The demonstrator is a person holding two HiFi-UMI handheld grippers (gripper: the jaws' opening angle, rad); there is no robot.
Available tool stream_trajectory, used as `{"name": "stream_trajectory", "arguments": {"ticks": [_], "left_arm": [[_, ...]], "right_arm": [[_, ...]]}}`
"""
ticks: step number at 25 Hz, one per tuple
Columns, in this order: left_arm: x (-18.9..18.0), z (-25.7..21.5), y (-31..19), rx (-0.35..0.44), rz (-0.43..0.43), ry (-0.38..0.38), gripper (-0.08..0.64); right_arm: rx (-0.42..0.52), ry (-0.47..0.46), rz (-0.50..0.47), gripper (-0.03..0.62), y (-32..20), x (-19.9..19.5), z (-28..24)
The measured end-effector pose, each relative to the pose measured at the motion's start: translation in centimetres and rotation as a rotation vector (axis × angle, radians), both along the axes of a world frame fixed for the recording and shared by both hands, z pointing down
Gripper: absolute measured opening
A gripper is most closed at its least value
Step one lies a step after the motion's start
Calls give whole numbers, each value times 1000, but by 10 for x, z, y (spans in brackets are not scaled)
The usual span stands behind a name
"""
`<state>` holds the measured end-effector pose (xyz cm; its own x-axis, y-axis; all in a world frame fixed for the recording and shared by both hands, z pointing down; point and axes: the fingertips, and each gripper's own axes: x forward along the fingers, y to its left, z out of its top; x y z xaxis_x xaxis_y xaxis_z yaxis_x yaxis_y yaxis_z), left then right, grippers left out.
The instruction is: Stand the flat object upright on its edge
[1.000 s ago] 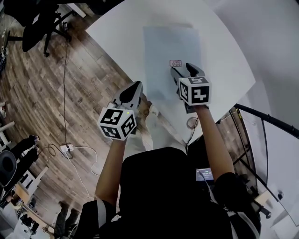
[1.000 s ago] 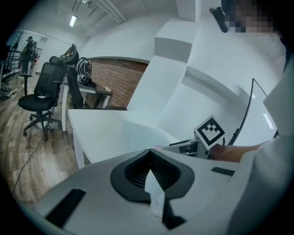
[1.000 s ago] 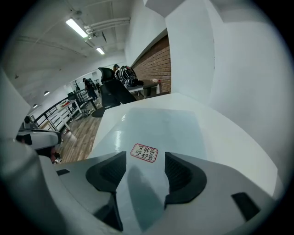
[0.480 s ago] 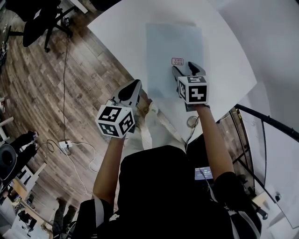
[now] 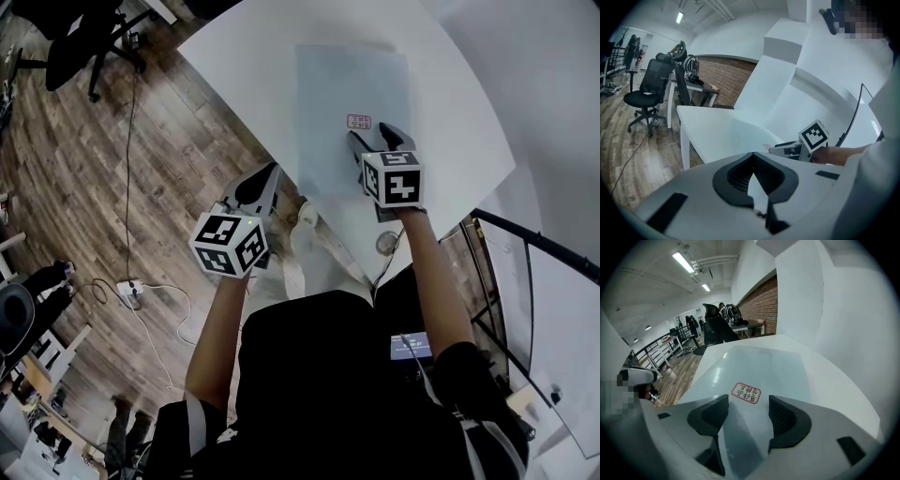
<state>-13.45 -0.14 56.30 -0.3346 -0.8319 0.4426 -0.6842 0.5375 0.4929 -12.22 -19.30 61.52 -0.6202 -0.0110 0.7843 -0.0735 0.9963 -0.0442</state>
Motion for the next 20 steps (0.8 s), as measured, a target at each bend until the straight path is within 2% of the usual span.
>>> {"name": "stream_trajectory", "arguments": {"ticks": [20], "left_arm": [[2, 7, 15, 24, -10, 29, 11]], "right_arm": [[13, 26, -96, 262, 31, 1, 3]]}}
